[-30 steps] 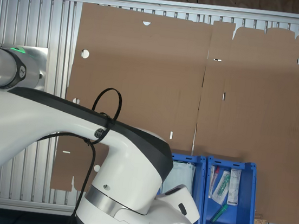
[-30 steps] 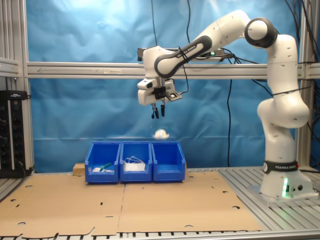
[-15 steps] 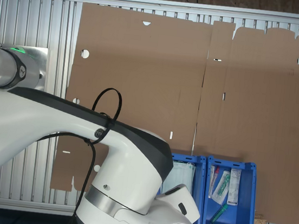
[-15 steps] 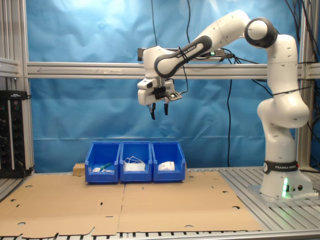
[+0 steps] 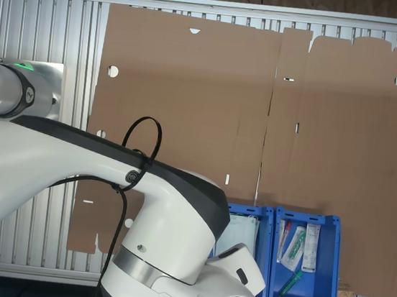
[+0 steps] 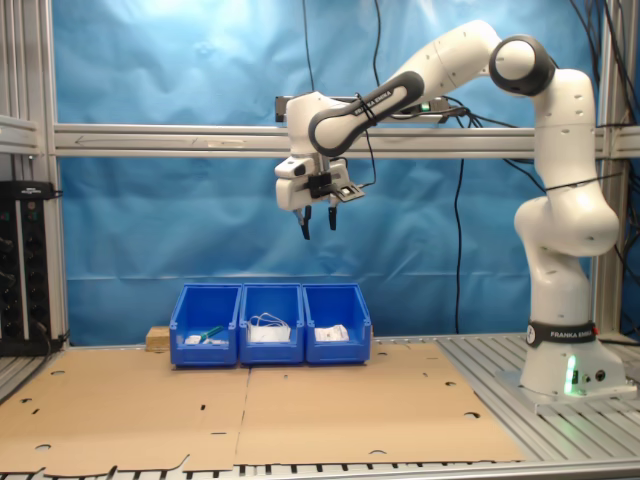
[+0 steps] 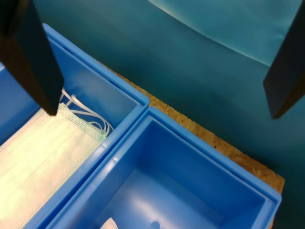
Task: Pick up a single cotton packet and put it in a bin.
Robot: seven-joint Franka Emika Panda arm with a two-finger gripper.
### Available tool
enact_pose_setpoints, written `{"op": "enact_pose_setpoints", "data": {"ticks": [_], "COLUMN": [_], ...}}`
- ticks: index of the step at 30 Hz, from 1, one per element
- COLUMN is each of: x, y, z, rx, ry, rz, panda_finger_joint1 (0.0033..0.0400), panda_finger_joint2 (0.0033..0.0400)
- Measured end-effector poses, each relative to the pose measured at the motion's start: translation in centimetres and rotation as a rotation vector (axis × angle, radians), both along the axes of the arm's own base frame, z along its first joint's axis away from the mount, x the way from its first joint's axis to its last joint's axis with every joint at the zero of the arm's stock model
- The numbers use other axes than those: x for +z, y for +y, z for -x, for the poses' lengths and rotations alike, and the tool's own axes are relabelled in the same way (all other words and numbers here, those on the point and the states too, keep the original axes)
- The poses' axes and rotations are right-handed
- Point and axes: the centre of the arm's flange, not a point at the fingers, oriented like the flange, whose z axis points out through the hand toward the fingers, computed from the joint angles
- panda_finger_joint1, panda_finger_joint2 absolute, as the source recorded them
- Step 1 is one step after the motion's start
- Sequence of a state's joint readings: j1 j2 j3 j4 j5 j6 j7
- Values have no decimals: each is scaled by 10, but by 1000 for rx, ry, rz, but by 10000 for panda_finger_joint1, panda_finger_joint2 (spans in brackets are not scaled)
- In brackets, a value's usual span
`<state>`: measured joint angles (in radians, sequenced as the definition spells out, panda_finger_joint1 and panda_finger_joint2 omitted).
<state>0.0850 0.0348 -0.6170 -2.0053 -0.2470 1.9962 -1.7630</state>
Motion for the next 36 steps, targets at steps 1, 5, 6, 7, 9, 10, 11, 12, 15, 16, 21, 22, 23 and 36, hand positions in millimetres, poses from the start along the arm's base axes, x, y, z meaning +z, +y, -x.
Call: {"op": "enact_pose_setpoints", "data": {"ticks": [1, 5, 6, 7, 9, 10, 11, 12, 15, 16, 21, 22, 23, 36], "x": [0, 0, 0, 0, 0, 0, 0, 0, 0, 0, 0, 0, 0, 0], "y": [0, 0, 0, 0, 0, 0, 0, 0, 0, 0, 0, 0, 0, 0], "z": [0, 0, 0, 0, 0, 0, 0, 0, 0, 0, 0, 0, 0, 0], "rx": [1, 3, 3, 3, 3, 4, 4, 4, 6, 7, 14, 15, 16, 17], "ry": [0, 1, 1, 1, 1, 1, 1, 1, 1, 1, 3, 3, 3, 3], "rz": [0, 0, 0, 0, -1, -1, -1, -1, -1, -1, -2, -2, -2, -3], "panda_finger_joint1": [399, 399, 399, 399, 399, 399, 400, 400, 400, 400, 400, 400, 400, 400], "panda_finger_joint2": [399, 399, 399, 399, 399, 399, 400, 400, 400, 400, 400, 400, 400, 400]}}
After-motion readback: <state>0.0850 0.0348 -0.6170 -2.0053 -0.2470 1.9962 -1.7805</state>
